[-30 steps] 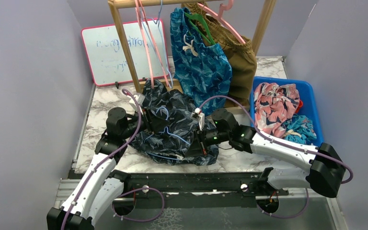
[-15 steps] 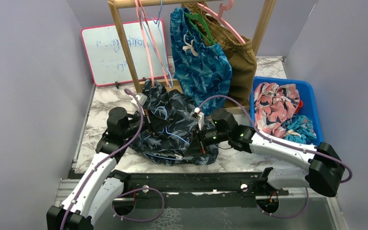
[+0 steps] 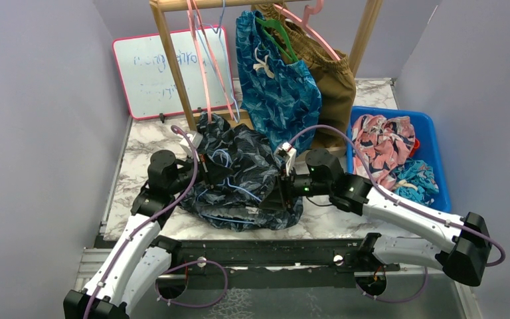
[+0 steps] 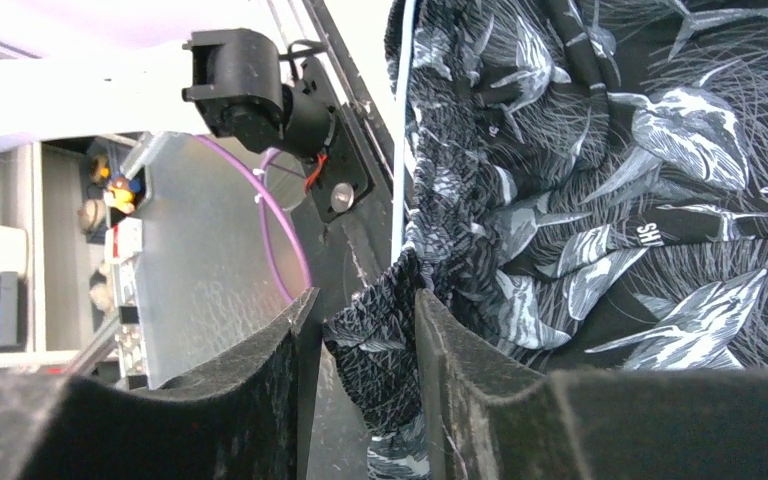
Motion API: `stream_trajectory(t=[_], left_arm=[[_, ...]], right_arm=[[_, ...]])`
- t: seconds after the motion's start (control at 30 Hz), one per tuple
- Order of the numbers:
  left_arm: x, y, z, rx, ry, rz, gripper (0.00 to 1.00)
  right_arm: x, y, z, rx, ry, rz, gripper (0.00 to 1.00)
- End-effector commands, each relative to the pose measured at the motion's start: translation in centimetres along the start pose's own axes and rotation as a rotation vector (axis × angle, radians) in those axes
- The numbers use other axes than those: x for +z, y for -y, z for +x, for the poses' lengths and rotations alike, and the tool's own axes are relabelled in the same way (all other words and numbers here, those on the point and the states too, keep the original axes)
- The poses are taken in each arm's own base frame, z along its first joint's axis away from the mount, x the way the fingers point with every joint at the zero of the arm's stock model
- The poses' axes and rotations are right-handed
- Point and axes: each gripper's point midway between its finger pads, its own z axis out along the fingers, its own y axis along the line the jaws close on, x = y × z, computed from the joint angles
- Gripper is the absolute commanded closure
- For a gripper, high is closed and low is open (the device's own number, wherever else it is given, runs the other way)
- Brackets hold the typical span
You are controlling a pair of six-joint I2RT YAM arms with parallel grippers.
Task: Remove the shorts from the hanger
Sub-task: Pick up the hanger from the clothes rod, then remove the shorts from the clothes rod.
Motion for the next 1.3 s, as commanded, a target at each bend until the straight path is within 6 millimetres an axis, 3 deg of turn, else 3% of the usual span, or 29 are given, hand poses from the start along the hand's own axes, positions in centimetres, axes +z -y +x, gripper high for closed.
stream_trajectory(t=[0.0, 0.07, 0.17, 0.37, 0.47, 0.53, 0.63, 0.7, 0.8, 0.9, 1.0, 1.13, 1.27], left_arm=[[-0.4, 0.5, -1.4, 0.01, 0.049, -0.017, 1.0], [-0.5, 0.4, -1.4, 0.008, 0.051, -0.022, 1.0], [-0.7, 0.2, -1.3, 0.004, 0.052, -0.046, 1.0], [-0.8, -0.5, -1.3, -0.001, 0.05, -0.085, 1.0], [-0.6, -0.6, -1.3, -0.006, 0.041, -0.088, 1.0], [-0.6, -0.6, -1.4, -0.006, 0.045, -0.092, 1.0], [-0.6, -0.6, -1.7, -0.005, 0.052, -0.099, 1.0], [-0.6, -0.6, -1.9, -0.002, 0.056, -0.1, 1.0], [-0.6, -0.6, -1.9, -0.006, 0.053, -0.099, 1.0], [-0.6, -0.6, -1.9, -0.011, 0.051, -0.099, 1.0], [-0.5, -0.3, -2.1, -0.012, 0.055, -0.09, 1.0], [-0.6, -0.1, -2.3, -0.009, 0.057, -0.085, 1.0], [-0.6, -0.1, -2.3, -0.011, 0.059, -0.083, 1.0]], right_arm=[[-0.2, 0.0, 0.2, -0.007, -0.029, 0.023, 0.62], [-0.3, 0.5, 0.1, -0.002, -0.02, 0.056, 0.63], [-0.9, 1.1, 0.1, -0.002, -0.015, 0.105, 0.54], [-1.6, 0.6, 0.3, -0.022, -0.037, 0.096, 0.52], [-1.5, 0.6, 0.5, -0.025, -0.057, 0.089, 0.63], [-1.4, 0.7, 0.6, -0.025, -0.058, 0.093, 0.75], [-1.3, 1.1, 0.6, -0.023, -0.055, 0.108, 0.84], [-1.3, 1.1, 0.7, -0.023, -0.056, 0.109, 0.8], [-1.1, 1.1, 0.7, -0.023, -0.057, 0.1, 0.61], [-0.7, 1.2, 1.0, -0.019, -0.074, 0.089, 0.56], [-0.2, 1.4, 1.3, -0.014, -0.09, 0.089, 0.58], [0.2, 1.5, 1.0, -0.011, -0.08, 0.085, 0.73], [0.1, 2.2, 0.9, -0.009, -0.06, 0.126, 0.72]])
